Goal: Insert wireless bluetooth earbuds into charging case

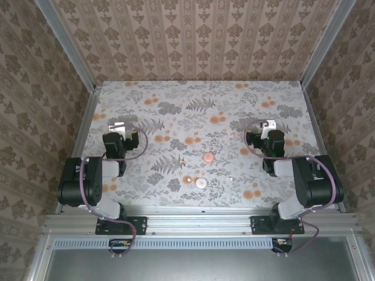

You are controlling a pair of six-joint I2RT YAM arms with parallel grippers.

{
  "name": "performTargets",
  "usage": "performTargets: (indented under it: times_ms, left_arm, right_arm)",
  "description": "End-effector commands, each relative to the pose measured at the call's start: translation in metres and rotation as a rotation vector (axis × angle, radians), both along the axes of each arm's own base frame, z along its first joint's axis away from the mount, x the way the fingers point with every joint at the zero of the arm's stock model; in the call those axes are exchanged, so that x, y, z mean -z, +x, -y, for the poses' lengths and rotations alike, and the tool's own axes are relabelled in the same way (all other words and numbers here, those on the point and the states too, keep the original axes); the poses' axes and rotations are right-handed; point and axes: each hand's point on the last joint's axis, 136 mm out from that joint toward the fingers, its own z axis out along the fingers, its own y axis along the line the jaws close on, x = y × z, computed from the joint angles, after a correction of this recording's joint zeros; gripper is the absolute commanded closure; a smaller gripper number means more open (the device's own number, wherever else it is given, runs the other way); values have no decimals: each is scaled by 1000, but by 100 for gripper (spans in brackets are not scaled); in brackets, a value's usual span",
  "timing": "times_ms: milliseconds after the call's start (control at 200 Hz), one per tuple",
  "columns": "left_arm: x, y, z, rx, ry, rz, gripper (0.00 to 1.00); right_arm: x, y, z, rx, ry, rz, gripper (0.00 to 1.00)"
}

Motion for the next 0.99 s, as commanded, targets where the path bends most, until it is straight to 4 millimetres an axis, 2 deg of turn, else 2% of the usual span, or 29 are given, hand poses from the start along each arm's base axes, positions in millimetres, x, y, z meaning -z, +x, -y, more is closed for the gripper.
performTargets:
  times_ms: [0,885,990]
  left_arm:
    - [-8,4,5,45,1,18,0]
    - [-8,5,5,46,-6,18,0]
    - [-9,4,5,48,-3,23,0]
  right_arm:
    - [-10,6,0,6,-3,36,0]
    - [-10,6,0,6,0,36,0]
    - [-18,8,-1,4,-1,27,0]
